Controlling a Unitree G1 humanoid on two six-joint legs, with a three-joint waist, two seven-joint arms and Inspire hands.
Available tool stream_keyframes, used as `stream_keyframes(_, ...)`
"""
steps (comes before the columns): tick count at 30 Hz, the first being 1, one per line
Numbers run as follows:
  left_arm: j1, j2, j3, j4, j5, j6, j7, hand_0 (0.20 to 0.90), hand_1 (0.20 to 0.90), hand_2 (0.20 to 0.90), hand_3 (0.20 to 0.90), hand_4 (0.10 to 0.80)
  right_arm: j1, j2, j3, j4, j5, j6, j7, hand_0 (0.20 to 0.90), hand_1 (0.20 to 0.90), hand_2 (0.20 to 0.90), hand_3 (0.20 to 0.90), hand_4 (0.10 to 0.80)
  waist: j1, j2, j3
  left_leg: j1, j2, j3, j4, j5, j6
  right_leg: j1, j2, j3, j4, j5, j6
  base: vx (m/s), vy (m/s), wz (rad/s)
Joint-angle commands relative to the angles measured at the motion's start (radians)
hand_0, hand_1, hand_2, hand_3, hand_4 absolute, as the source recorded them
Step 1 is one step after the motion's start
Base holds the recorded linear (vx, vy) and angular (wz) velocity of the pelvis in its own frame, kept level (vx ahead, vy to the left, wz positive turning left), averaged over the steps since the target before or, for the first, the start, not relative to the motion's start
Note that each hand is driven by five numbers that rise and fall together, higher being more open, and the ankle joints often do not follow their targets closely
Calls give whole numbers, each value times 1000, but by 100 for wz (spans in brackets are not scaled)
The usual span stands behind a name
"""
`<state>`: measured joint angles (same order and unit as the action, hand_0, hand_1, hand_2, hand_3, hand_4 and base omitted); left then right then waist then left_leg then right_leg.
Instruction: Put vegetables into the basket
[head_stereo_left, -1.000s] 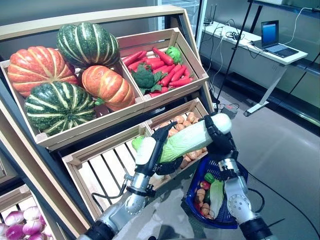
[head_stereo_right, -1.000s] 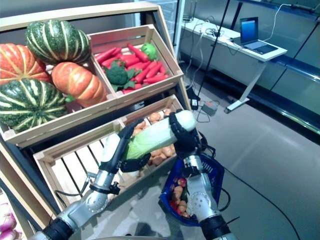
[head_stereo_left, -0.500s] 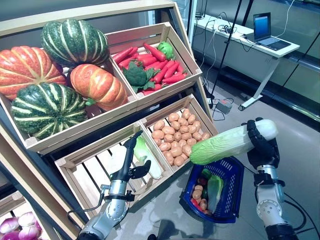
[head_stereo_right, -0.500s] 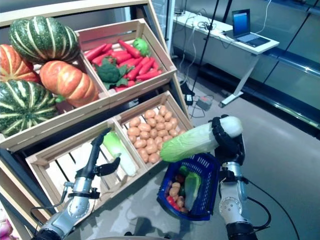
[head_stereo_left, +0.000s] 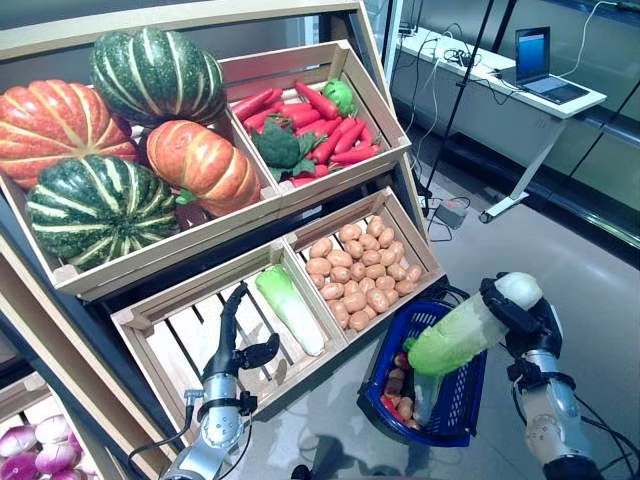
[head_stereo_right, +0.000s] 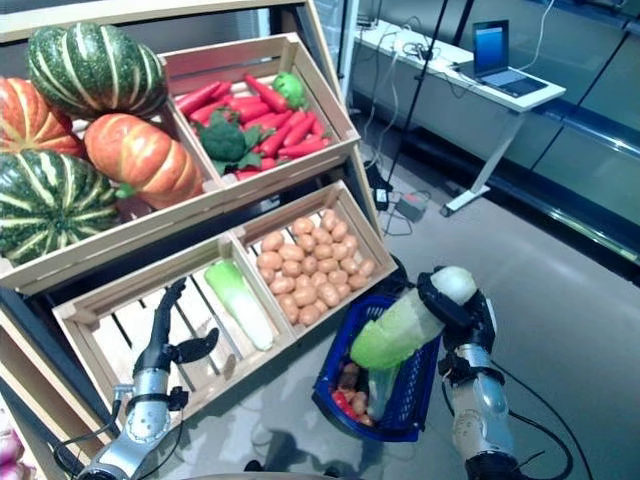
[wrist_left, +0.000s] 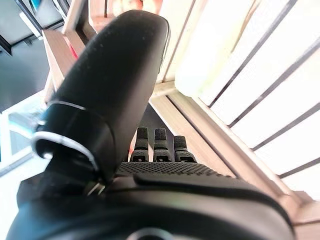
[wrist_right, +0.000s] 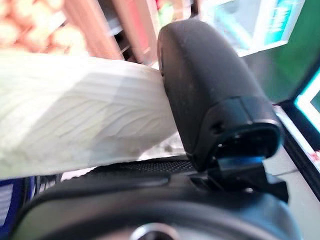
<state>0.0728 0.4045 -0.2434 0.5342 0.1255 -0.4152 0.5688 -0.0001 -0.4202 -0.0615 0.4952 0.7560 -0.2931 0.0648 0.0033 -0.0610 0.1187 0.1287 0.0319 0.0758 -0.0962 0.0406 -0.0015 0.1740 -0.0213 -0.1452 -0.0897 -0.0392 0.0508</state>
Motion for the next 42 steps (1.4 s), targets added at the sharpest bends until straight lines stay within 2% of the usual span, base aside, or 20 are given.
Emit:
stream_keyframes(1,-121,10,19,-1,-31,-42,1,900,900,900,900,800,-190,-151,-30,23,-93,-61,-93,300,300,300,300,400,19,-1,8,54,-10,6,9,-122,27,19,6,-19,2,2,-47,25,-77,5)
stream_keyframes(7,-149,37,5,-32,-63,-38,-20,900,900,900,900,800,-277,-201,4,132,-108,-35,-190,300,300,300,300,400,42,5,38,45,-14,-11,9,-115,26,16,4,-29,2,4,-49,32,-68,4)
stream_keyframes(10,-204,53,-3,-52,-92,-38,-15,900,900,900,900,800,-354,-213,31,166,-102,-32,-243,300,300,300,300,400,48,15,82,-10,-16,-18,47,-110,27,-41,-2,-35,58,-7,-55,-122,-48,4)
stream_keyframes(14,-304,62,-23,-73,-139,-46,-6,900,900,900,900,800,-464,-245,34,258,-71,-50,-271,300,300,300,300,400,49,44,181,-118,-28,-35,155,-121,23,-126,-14,-61,150,-32,-65,-181,-38,18)
stream_keyframes(19,-335,61,-36,-105,-166,-80,-11,900,900,900,900,800,-505,-257,23,307,-12,-53,-287,300,300,300,300,400,51,62,253,-210,-40,-43,273,-145,18,-187,-26,-86,226,-56,-78,-121,-36,14)
stream_keyframes(26,-378,56,-77,-168,-192,-118,-2,900,900,900,900,800,-563,-244,30,329,54,-65,-287,300,300,300,300,400,39,88,346,-408,-34,-30,568,-228,17,-360,-58,-115,483,-133,-117,-147,-15,2)
stream_keyframes(30,-396,58,-85,-236,-238,-130,-1,900,900,900,900,800,-599,-223,30,345,86,-69,-294,300,300,300,300,400,29,103,380,-560,-36,-19,807,-314,40,-510,-87,-122,727,-208,-145,-120,-37,1)
stream_keyframes(31,-395,56,-84,-250,-245,-131,-5,900,900,900,900,800,-603,-217,32,346,84,-71,-298,300,300,300,300,400,30,104,385,-564,-36,-16,822,-327,46,-522,-88,-113,749,-214,-144,-103,-19,4)
stream_keyframes(32,-398,57,-83,-263,-248,-132,-9,900,900,900,900,800,-610,-214,33,346,80,-72,-301,300,300,300,300,400,27,105,388,-598,-37,-16,865,-337,55,-557,-96,-114,797,-228,-150,-80,-8,0)
stream_keyframes(34,-408,55,-92,-291,-240,-140,-5,900,900,900,900,800,-633,-214,37,352,75,-68,-312,300,300,300,300,400,29,110,395,-645,-42,-23,933,-345,59,-605,-104,-105,864,-250,-150,-87,-10,0)
stream_keyframes(38,-417,66,-116,-356,-217,-135,12,900,900,900,900,800,-668,-230,37,381,69,-60,-321,300,300,300,300,400,26,119,400,-753,-40,-17,1101,-390,73,-717,-119,-91,1034,-309,-168,-48,-25,1)
stream_keyframes(42,-421,74,-133,-372,-228,-131,21,900,900,900,900,800,-690,-248,33,401,59,-58,-336,300,300,300,300,400,26,121,401,-805,-40,-14,1171,-415,85,-780,-128,-80,1114,-335,-172,-24,-34,-3)
